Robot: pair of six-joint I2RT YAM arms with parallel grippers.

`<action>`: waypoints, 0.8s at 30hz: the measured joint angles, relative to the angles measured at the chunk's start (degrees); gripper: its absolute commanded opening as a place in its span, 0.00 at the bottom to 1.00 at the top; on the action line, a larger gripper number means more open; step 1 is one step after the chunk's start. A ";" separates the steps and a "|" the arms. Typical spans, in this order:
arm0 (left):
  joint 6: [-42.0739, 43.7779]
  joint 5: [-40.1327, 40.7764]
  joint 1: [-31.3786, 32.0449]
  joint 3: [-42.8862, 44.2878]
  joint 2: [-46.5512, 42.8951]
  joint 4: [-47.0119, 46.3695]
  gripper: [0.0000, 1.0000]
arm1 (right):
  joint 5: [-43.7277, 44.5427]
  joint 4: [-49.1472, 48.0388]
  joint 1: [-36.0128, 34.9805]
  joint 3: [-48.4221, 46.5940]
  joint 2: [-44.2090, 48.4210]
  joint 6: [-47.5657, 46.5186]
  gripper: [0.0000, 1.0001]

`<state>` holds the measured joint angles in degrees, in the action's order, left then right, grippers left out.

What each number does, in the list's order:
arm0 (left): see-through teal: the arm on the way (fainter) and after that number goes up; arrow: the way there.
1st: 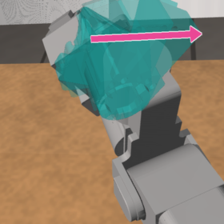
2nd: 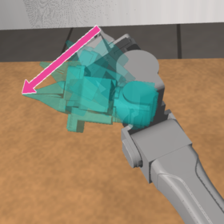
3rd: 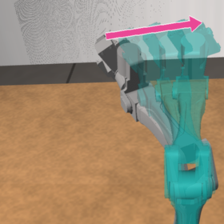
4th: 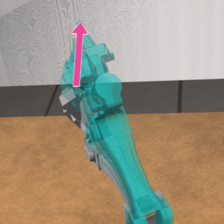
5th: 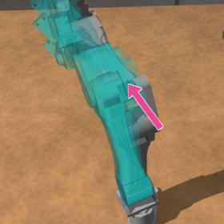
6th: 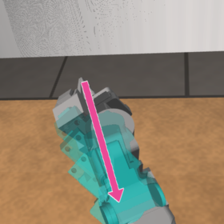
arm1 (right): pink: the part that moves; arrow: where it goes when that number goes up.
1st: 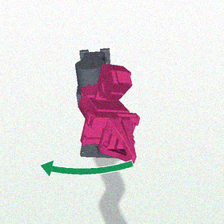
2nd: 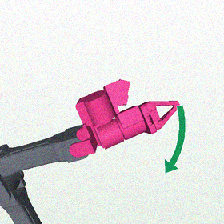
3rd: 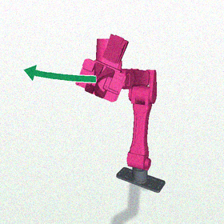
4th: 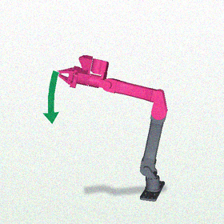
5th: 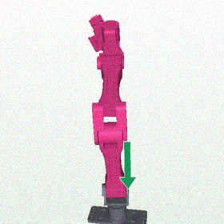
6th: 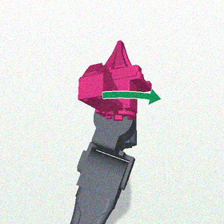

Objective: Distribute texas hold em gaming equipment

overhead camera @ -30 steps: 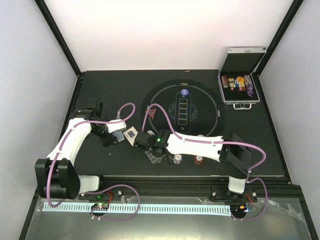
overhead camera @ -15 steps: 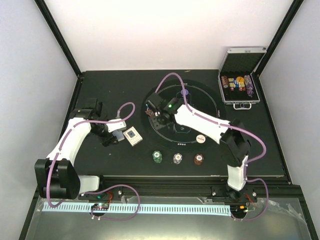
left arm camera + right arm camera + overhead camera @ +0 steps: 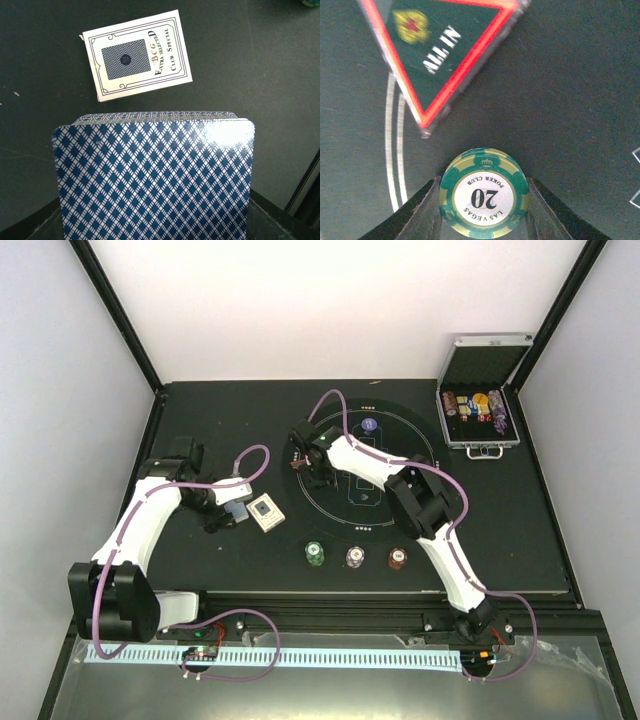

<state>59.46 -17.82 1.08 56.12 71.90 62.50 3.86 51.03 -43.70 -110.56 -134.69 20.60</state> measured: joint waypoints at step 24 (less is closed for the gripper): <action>0.02 -0.07 0.00 0.00 -0.35 0.11 0.02 | -0.74 3.50 -0.02 -4.98 -0.02 -1.46 0.82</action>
<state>59.48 -17.89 1.08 56.12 71.55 62.61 3.11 54.52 -43.72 -115.55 -134.72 19.14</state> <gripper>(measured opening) 0.671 0.814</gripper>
